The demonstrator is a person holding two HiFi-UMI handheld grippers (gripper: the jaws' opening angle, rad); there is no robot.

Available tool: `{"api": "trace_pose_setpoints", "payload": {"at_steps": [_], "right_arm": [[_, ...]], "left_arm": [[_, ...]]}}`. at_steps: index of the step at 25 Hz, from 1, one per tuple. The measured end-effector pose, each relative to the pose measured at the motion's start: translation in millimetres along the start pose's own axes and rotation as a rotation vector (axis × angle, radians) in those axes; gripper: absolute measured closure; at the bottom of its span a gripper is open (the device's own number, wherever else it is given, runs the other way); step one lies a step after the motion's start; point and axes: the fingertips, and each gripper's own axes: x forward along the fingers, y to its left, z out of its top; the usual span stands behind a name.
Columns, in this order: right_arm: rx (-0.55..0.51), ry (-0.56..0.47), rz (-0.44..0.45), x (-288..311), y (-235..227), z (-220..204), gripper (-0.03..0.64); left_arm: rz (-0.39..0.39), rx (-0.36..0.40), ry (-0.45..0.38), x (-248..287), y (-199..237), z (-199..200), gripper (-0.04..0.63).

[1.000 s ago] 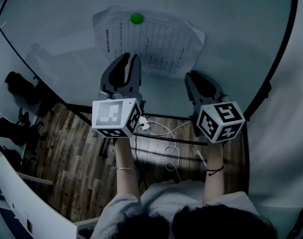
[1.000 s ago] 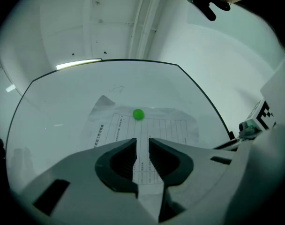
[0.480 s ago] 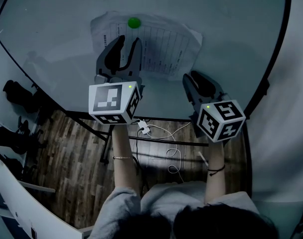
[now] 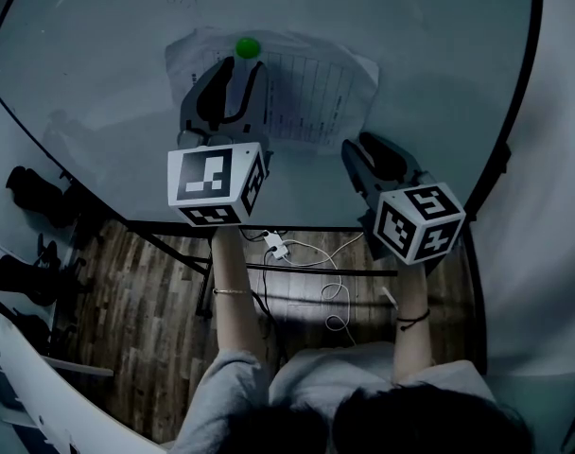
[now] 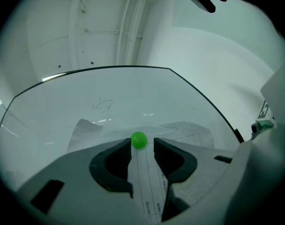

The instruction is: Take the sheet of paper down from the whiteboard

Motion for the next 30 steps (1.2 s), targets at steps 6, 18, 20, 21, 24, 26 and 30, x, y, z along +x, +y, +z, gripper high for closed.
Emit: {"api": "trace_pose_setpoints", "payload": {"at_steps": [6,18,20,21,24,26,30], "right_arm": [[0.013,0.007,0.006,6.0,0.6,-1.6,0.505],[0.026,0.022,0.022,16.6,2.6,-6.2,0.506],[0.019,0.028,0.020,18.4,2.1,-7.4,0.506],[0.019,0.032,0.021,19.5,2.1,-8.2,0.506],[0.028,0.042,0.018,21.7,0.7,-10.2,0.508],[0.036,0.040,0.015,21.8,-1.2,-10.1,0.508],[0.024,0.046,0.011,22.9,-3.2,-10.2,0.533]], "left_arm": [[-0.003,0.056,0.008,11.4,3.1,2.5,0.466],[-0.001,0.074,-0.033,16.4,7.7,3.9,0.468],[0.003,0.087,-0.034,16.9,7.6,3.5,0.468],[0.007,0.093,-0.034,17.4,7.3,3.5,0.468],[0.012,0.097,-0.038,18.0,7.1,3.8,0.469],[0.013,0.092,-0.042,17.7,7.2,3.6,0.469],[0.016,0.089,-0.047,17.9,7.3,4.4,0.469]]}}
